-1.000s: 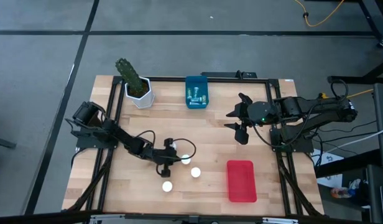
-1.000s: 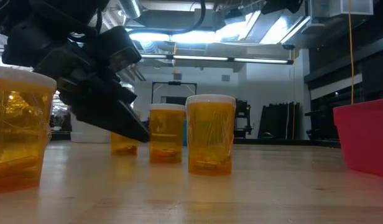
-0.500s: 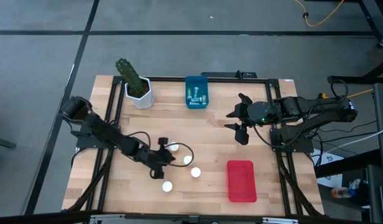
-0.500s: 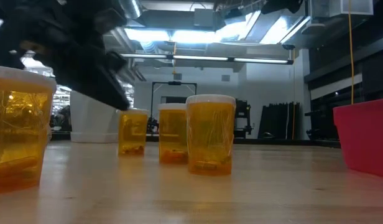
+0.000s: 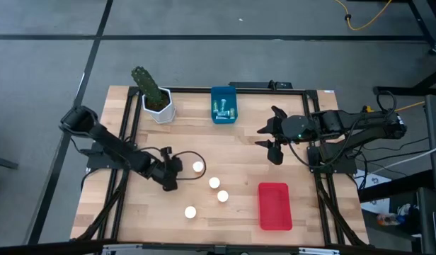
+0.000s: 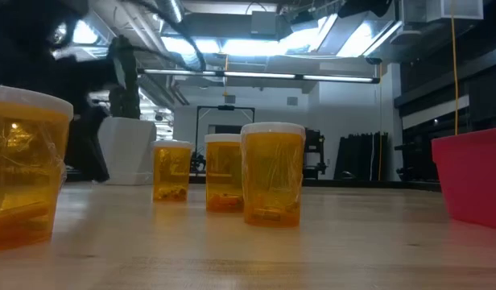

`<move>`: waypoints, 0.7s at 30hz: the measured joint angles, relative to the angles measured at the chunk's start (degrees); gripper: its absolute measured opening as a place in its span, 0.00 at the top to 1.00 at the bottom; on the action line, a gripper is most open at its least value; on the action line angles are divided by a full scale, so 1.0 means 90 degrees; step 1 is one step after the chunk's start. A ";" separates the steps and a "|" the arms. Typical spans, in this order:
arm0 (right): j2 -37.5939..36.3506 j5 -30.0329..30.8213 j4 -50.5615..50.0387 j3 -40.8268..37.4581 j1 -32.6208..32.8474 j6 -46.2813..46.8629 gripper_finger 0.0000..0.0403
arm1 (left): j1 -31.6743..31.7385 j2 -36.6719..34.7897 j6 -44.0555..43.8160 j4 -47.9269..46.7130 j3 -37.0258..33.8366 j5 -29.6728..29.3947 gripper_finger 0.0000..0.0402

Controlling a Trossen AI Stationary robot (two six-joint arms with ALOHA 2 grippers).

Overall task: Pick and place medicine bottles into bin by pill shape (circle, oval)
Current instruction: Adjust the large orange pill bottles

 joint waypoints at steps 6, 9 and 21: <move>0.0000 -0.0033 0.0076 0.0000 0.0000 0.0004 0.50 | 0.0398 0.0350 0.0722 0.1549 -0.0125 0.0083 1.00; -0.0002 -0.0044 0.0081 0.0000 0.0000 0.0021 0.50 | 0.0570 0.0606 0.1202 0.2308 -0.0116 0.0381 1.00; 0.0000 -0.0051 0.0079 0.0000 0.0000 0.0053 0.50 | 0.1003 0.1394 0.2076 0.3985 -0.0084 0.0781 1.00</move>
